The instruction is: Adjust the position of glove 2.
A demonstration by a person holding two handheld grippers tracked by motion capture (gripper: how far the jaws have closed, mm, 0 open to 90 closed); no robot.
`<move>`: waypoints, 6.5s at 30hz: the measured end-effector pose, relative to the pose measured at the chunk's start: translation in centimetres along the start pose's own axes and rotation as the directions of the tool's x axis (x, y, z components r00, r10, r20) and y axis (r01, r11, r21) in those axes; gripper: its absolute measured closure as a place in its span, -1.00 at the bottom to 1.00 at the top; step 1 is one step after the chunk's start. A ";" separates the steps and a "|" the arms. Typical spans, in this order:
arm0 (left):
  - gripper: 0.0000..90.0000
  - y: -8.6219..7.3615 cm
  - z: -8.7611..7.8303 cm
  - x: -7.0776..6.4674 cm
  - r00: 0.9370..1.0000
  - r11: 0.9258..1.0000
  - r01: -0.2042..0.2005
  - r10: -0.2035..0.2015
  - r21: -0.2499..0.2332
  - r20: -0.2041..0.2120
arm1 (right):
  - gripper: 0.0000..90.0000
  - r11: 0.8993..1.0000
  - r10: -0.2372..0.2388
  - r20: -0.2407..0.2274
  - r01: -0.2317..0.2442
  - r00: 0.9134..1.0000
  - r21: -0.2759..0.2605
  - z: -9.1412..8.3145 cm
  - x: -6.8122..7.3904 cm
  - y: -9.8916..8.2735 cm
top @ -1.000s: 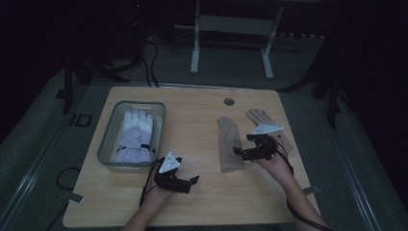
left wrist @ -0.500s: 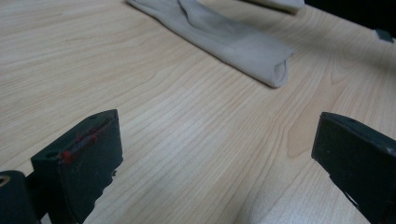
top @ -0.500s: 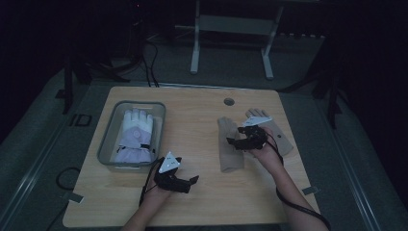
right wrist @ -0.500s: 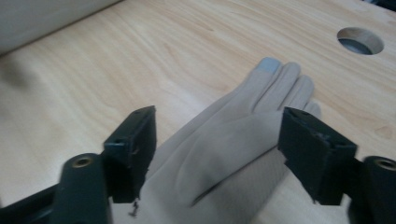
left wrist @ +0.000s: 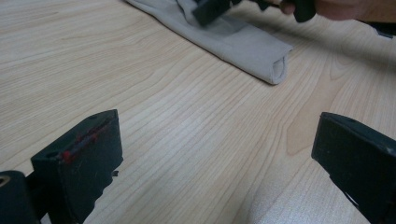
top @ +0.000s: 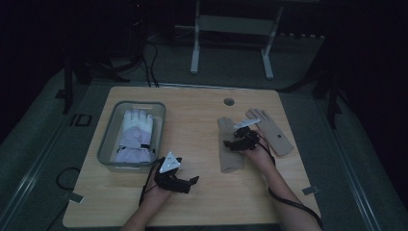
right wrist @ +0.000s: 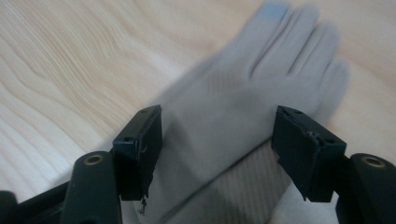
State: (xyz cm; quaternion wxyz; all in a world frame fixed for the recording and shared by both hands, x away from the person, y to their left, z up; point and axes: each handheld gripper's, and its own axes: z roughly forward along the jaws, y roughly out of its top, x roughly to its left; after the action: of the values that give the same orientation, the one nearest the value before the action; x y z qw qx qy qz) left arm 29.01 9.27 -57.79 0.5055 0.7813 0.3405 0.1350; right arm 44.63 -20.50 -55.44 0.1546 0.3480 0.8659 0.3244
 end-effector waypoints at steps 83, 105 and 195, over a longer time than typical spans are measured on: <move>-0.95 0.0 0.0 0.1 1.000 1.000 0.013 -0.013 -0.001 0.028 | -0.08 0.982 0.167 0.069 -0.159 0.984 -0.105 -7.1 -4.0 0.7; -0.95 0.0 0.1 0.1 0.999 1.000 0.020 -0.020 0.001 0.035 | 0.07 0.956 0.293 0.191 -0.286 0.937 -0.065 -8.4 -13.1 -2.9; -0.95 0.1 0.3 -0.5 0.999 1.000 -0.015 0.015 -0.002 0.039 | -0.14 0.975 0.214 0.070 -0.209 0.974 -0.076 -10.8 -8.2 -8.9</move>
State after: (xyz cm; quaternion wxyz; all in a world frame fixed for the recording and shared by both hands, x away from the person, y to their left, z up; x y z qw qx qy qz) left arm 28.86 8.72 -57.78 0.5115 0.7859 0.3245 0.1240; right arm 40.66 -36.00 -53.01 0.1645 0.4450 0.8058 0.3544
